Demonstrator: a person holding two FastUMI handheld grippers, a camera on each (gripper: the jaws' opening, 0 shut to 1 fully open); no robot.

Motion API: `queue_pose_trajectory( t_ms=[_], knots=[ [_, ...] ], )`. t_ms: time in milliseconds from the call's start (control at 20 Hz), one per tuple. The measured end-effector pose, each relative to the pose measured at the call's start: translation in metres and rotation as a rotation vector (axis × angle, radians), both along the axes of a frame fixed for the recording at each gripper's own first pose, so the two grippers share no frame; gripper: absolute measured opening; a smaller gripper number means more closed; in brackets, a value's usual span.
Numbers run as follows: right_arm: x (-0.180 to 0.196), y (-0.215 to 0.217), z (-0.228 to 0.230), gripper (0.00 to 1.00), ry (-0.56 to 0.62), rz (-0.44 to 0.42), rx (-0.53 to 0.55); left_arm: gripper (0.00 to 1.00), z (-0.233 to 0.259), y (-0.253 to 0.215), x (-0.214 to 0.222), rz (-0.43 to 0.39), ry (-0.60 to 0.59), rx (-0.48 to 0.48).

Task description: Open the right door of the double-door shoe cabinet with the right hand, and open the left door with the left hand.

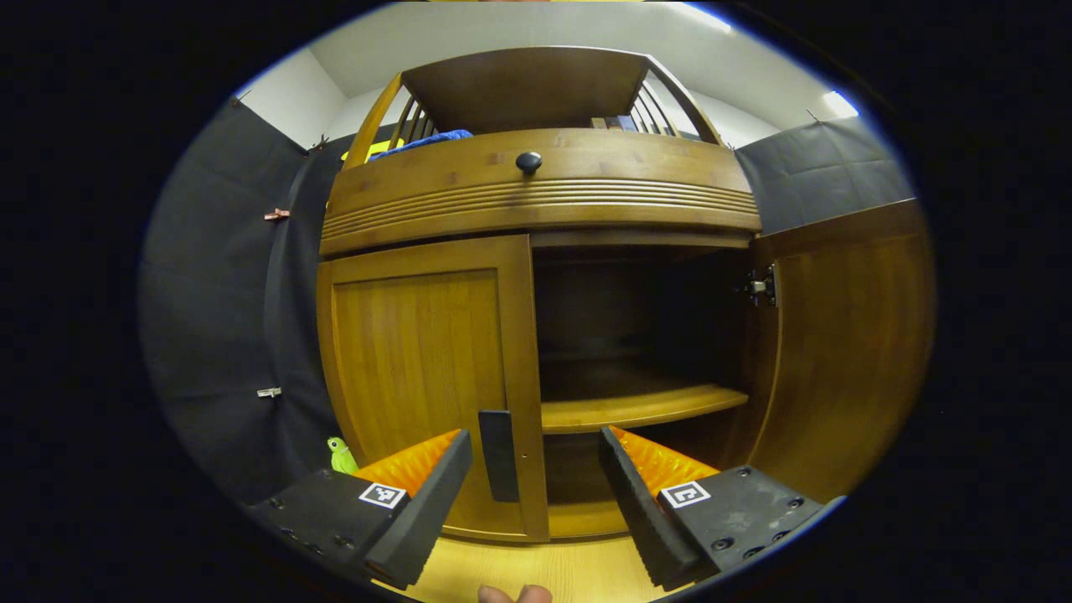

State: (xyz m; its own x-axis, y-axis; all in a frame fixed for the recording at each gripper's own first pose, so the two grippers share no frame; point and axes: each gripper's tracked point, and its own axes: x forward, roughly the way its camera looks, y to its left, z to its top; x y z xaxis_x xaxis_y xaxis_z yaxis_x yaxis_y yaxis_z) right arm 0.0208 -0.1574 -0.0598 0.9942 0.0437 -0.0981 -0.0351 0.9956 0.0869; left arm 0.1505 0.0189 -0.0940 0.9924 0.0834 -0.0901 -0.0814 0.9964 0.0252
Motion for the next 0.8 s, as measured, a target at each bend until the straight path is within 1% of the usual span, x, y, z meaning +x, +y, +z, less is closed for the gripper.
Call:
queue_pose_trajectory(
  t_ms=[50, 100, 150, 200, 250, 350, 500, 550, 600, 750, 800],
  knots=[
    [-0.001, -0.004, 0.001, 1.0, -0.014, -0.005, 0.002, 0.92, -0.005, 0.003, 0.007, 0.001, 0.008, -0.007],
    [-0.003, -0.008, -0.003, 1.0, -0.007, -0.007, -0.008, 0.95, -0.011, 0.006, 0.016, 0.008, 0.018, -0.014],
    [-0.005, -0.01, -0.01, 0.98, 0.009, -0.001, -0.012, 0.92, -0.016, 0.01, 0.025, 0.02, 0.028, -0.022],
    [-0.006, -0.008, -0.014, 1.0, 0.026, 0.007, -0.008, 0.95, -0.022, 0.015, 0.032, 0.029, 0.037, -0.022],
    [-0.007, -0.009, -0.017, 0.98, 0.04, 0.01, -0.008, 0.93, -0.028, 0.019, 0.04, 0.035, 0.047, -0.016],
    [-0.007, -0.015, -0.018, 0.98, 0.048, 0.006, -0.02, 0.9, -0.043, 0.027, 0.052, 0.044, 0.068, 0.003],
    [-0.01, -0.023, -0.019, 0.98, 0.054, 0.002, -0.023, 0.74, -0.059, 0.036, 0.067, 0.053, 0.104, 0.004],
    [-0.011, -0.026, -0.021, 1.0, 0.06, -0.002, -0.019, 0.7, -0.061, 0.037, 0.075, 0.05, 0.106, -0.003],
    [-0.011, -0.029, -0.023, 0.98, 0.065, -0.008, -0.015, 0.65, -0.062, 0.036, 0.075, 0.05, 0.107, -0.008],
    [-0.015, -0.037, -0.023, 0.98, 0.072, -0.031, -0.008, 0.59, -0.067, 0.041, 0.086, 0.054, 0.117, -0.006],
    [-0.016, -0.038, -0.023, 0.98, 0.073, -0.035, -0.004, 0.53, -0.069, 0.043, 0.088, 0.043, 0.124, -0.015]
  ],
)
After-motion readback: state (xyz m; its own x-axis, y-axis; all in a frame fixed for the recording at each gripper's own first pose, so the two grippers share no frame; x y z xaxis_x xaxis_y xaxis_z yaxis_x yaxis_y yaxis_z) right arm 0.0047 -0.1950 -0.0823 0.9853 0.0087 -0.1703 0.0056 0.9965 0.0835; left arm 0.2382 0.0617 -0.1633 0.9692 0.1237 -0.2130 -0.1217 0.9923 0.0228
